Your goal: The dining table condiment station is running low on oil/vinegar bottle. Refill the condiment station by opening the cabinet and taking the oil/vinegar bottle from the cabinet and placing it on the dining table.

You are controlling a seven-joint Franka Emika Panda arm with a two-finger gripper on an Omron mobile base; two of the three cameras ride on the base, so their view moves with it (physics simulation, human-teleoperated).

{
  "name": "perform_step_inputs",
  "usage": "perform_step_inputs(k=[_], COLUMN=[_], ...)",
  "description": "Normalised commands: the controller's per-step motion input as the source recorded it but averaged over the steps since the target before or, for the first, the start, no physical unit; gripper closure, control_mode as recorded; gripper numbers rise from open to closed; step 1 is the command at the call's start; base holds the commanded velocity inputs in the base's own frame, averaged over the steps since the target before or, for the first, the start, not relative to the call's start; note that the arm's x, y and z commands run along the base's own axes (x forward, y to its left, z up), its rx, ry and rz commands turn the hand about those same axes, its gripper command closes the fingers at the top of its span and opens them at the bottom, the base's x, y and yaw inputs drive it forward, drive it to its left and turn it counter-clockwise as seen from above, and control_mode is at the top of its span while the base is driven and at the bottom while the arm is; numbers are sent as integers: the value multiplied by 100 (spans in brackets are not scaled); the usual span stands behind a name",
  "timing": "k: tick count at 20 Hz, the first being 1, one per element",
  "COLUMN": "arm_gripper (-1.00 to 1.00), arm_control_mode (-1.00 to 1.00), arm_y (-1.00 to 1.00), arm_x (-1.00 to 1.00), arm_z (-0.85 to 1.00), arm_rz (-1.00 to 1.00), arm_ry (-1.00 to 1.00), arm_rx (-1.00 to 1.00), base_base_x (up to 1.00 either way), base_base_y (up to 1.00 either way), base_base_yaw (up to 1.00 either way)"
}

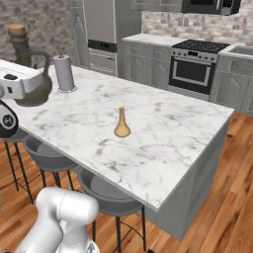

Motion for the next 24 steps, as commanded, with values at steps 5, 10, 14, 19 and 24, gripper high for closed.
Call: perform_step_inputs(k=[5, 10, 14, 19, 24], arm_gripper=[100, 100, 100, 100, 100], arm_control_mode=[-100, -100, -100, -100, -100], arm_y=[-64, -88, -38, -34, -51], arm_x=[47, 40, 44, 21, -25], arm_z=[-5, 5, 7, 0, -9], arm_rz=[7, 22, 23, 27, 28], arm_ry=[0, 0, 11, 11, -1], arm_rx=[7, 8, 0, 0, 0], base_base_x=[0, 0, 0, 0, 0], base_base_y=[0, 0, 0, 0, 0], base_base_yaw=[0, 0, 0, 0, 0])
